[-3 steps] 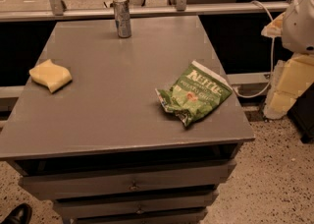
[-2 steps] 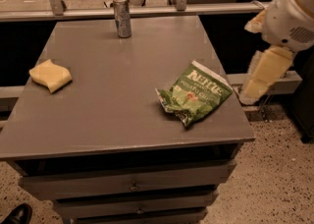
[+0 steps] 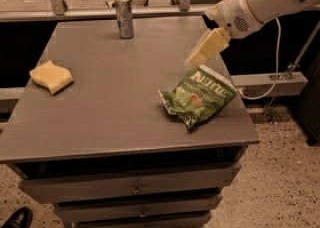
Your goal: Move redbull can near green jalapeno chip bag
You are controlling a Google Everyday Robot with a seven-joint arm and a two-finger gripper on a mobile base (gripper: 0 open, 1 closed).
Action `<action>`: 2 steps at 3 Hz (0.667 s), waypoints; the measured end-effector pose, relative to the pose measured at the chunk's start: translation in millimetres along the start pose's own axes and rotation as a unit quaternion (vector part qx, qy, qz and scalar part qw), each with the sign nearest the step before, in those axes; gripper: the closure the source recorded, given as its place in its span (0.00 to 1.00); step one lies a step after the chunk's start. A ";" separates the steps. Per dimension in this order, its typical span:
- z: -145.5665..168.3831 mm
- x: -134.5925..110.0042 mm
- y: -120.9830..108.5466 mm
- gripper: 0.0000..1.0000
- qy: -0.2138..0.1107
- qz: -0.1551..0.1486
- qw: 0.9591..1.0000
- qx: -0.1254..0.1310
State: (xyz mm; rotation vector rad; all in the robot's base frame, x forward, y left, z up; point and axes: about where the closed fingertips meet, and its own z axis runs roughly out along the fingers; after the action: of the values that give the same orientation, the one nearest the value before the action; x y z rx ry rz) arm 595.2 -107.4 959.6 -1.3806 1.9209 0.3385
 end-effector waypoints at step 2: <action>14.9 -6.7 -8.2 0.00 -0.021 0.016 1.000 0.013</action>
Offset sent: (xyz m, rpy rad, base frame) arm 0.0514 0.0305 -0.0122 0.1665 -0.0595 -0.1153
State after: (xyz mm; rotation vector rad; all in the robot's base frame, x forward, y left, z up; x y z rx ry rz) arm 609.7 -97.0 955.5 -1.3183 1.9071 0.3546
